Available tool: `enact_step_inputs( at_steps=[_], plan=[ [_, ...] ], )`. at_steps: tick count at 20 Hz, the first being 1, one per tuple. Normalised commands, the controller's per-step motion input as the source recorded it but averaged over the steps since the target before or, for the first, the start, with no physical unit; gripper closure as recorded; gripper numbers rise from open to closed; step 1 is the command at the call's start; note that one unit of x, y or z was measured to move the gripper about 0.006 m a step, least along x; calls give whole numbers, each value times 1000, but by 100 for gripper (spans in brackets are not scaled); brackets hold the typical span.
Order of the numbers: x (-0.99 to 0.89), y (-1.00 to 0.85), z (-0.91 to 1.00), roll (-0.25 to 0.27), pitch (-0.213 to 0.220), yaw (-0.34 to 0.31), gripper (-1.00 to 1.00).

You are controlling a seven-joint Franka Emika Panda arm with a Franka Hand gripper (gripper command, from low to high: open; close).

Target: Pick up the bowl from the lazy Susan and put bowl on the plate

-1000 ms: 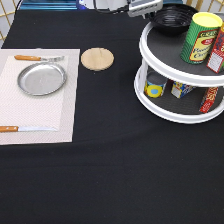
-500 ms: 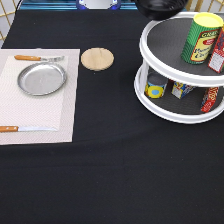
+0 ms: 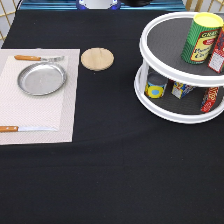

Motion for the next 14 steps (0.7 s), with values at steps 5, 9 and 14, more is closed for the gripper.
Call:
enact_step_inputs(
  at_steps=[5, 9, 14],
  plan=[
    [0, -395, -385, 0, -51, -239, 100],
    [0, -466, -455, 0, -76, -215, 100],
    [0, -495, -379, 0, -76, -205, 100]
  ],
)
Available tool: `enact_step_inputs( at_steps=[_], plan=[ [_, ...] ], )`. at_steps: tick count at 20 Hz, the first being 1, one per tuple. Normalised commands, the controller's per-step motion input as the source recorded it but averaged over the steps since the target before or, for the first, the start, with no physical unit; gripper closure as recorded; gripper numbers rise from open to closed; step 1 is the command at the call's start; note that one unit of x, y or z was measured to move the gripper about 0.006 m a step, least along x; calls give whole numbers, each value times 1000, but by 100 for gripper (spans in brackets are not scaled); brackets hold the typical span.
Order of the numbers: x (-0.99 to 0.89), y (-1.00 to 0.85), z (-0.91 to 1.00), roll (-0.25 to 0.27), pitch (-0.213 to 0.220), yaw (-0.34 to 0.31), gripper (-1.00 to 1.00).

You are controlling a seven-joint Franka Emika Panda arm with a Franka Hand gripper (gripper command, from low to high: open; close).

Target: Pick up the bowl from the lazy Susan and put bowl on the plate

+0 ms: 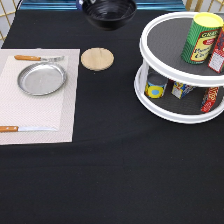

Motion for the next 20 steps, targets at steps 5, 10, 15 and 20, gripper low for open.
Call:
enact_step_inputs(
  at_steps=[5, 10, 15, 20],
  plan=[
    [-7, -429, -221, 0, -73, -226, 100],
    [-43, -387, -159, 0, -80, -239, 100],
    [-35, -385, -27, 0, -36, -240, 100],
    [-114, -225, 0, 0, -10, -301, 100]
  ],
)
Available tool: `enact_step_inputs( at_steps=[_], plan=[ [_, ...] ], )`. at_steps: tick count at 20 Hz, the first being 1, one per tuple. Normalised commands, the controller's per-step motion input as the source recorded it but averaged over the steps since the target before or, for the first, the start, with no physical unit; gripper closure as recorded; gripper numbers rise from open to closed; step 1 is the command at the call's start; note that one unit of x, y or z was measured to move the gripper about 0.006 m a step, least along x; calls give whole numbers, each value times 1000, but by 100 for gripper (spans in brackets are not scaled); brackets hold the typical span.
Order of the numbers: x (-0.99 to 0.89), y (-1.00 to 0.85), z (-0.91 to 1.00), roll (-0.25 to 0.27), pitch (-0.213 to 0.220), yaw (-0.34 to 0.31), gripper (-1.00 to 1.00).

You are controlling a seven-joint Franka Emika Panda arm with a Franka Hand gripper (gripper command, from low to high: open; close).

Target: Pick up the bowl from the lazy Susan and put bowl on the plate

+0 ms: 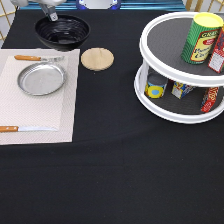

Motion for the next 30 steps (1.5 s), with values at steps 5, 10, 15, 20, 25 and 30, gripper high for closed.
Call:
enact_step_inputs(
  at_steps=[5, 10, 15, 20, 25, 30],
  plan=[
    [-158, -163, -167, -6, 0, -323, 100],
    [-171, -174, -358, -55, 0, -302, 100],
    [-215, -99, -470, -127, 1, -288, 100],
    [-118, -15, -447, -129, 87, -147, 100],
    [-66, 274, -398, -128, 102, -18, 100],
    [-62, 238, -412, -113, 106, 0, 100]
  ],
)
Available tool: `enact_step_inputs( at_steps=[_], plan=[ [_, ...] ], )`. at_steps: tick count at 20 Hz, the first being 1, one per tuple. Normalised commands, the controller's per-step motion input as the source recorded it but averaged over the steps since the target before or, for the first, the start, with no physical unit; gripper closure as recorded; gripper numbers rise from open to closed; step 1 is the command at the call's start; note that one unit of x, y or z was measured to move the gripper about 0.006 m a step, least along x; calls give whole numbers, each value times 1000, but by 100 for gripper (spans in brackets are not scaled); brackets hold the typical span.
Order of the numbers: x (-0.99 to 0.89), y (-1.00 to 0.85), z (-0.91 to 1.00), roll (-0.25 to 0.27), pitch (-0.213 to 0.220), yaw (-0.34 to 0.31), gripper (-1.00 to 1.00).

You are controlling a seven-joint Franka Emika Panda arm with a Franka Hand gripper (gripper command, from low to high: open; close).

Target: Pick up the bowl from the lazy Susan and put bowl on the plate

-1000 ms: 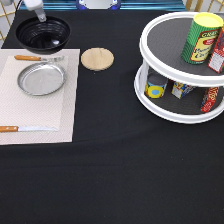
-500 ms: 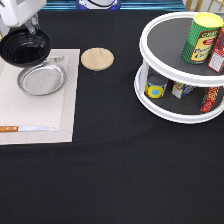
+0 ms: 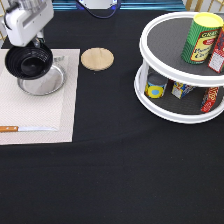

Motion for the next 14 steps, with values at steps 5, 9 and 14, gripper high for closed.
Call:
enact_step_inputs(
  at_steps=[5, 9, 14],
  plan=[
    [-32, 83, -427, -86, 84, 0, 100],
    [-9, -29, -120, -31, 80, 0, 100],
    [0, -36, 13, -3, 93, 0, 100]
  ],
)
